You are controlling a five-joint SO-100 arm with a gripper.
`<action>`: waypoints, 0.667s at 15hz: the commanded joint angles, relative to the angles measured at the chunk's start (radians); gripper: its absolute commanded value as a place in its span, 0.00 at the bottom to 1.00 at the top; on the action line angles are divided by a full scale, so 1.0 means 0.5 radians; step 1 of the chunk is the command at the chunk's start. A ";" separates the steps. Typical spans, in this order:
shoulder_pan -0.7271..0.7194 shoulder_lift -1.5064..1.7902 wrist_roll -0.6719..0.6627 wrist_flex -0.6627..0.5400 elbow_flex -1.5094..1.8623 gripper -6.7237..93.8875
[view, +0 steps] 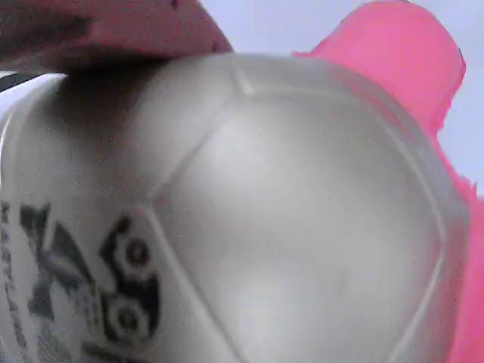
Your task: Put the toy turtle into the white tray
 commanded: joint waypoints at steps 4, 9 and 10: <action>0.018 0.101 -0.015 0.000 -0.092 0.57; 0.015 0.098 -0.018 0.000 -0.089 0.62; 0.015 0.098 -0.015 -0.003 -0.083 0.62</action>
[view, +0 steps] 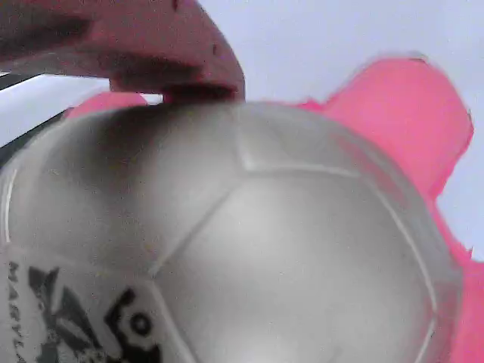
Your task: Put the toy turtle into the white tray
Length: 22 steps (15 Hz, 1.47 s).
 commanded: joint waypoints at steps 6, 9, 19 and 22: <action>0.006 0.110 0.034 -0.018 -0.034 0.69; -0.003 0.107 0.046 -0.018 -0.018 0.69; -0.052 0.417 0.150 -0.006 0.089 0.07; -0.126 0.632 0.242 -0.018 0.153 0.07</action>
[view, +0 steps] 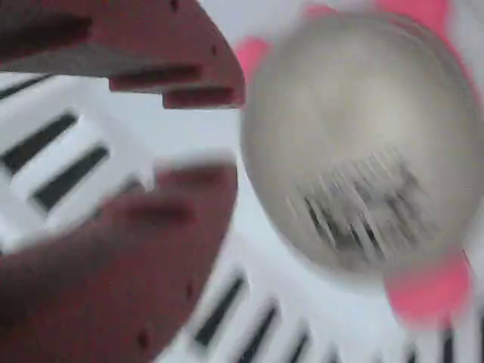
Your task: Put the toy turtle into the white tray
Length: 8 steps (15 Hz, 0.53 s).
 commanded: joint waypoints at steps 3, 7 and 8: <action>-0.255 0.834 0.080 -0.052 0.399 0.07; -0.749 1.721 0.080 -0.721 1.672 0.07; -0.865 1.917 0.077 -0.838 1.960 0.07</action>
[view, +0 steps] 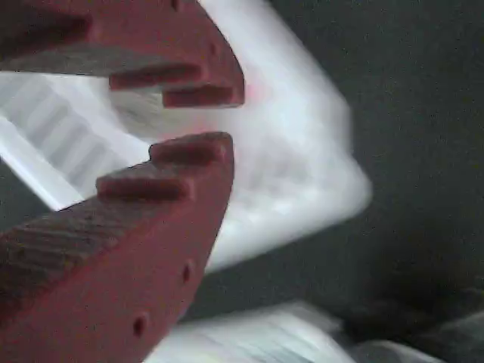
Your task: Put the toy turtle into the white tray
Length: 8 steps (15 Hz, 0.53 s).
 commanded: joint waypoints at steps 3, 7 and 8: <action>-0.463 1.163 0.003 -0.405 1.344 0.07; -0.611 2.071 -0.080 -0.749 2.513 0.07; -0.626 2.295 -0.104 -0.767 2.743 0.07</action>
